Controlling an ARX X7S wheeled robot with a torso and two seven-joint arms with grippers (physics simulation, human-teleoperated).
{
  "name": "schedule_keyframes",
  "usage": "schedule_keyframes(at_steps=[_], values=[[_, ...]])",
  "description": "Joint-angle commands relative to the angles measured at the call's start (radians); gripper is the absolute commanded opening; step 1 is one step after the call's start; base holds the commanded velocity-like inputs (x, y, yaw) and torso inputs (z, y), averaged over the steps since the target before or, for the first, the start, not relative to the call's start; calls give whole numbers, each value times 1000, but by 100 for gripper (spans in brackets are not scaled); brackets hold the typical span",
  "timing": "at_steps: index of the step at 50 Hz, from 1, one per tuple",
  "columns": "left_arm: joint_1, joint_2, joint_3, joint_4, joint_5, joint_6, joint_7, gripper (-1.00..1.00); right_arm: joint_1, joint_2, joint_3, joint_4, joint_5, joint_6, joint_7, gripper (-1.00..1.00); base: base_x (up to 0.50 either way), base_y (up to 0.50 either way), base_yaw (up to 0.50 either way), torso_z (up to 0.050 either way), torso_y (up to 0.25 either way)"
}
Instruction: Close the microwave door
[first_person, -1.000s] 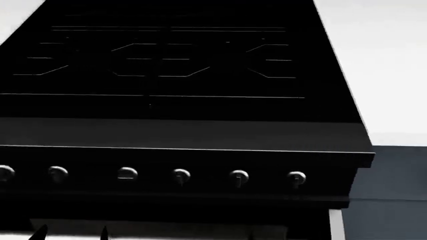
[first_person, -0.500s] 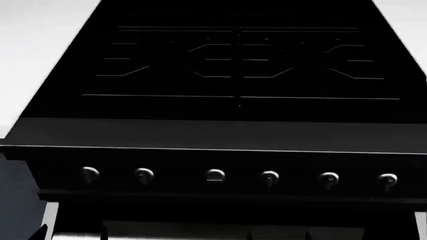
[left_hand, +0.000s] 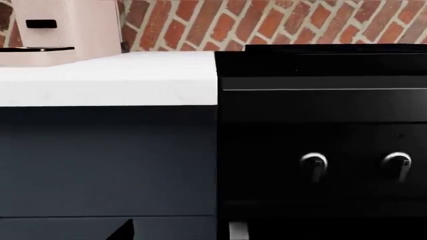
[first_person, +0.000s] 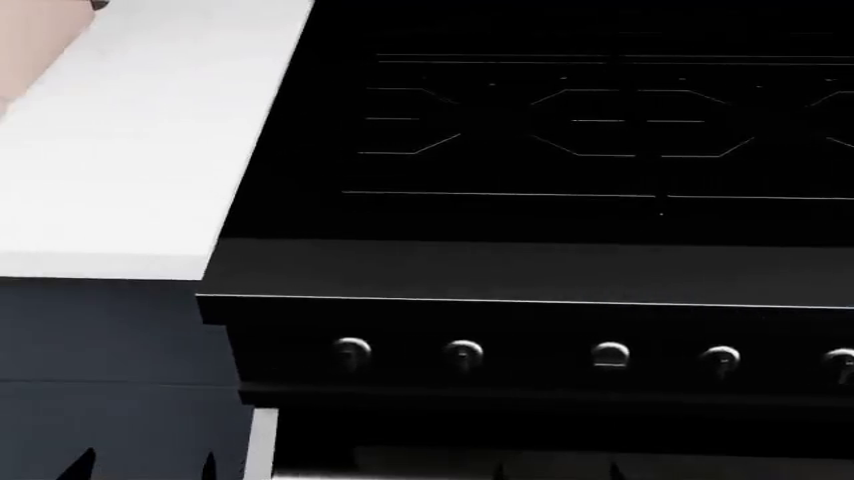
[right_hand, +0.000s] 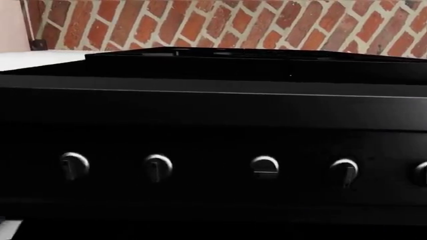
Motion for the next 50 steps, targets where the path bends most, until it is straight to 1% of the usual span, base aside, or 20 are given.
schedule_keyframes(at_steps=[1,50], values=[[-3,-8,10,-1,-8,1,-10,100,4,7,-9,6,9,-3,9,100,0,500,0,0,0],[-7,-37,46,-3,-31,12,-42,100,8,35,-43,4,31,-10,42,100,0,500,0,0,0]])
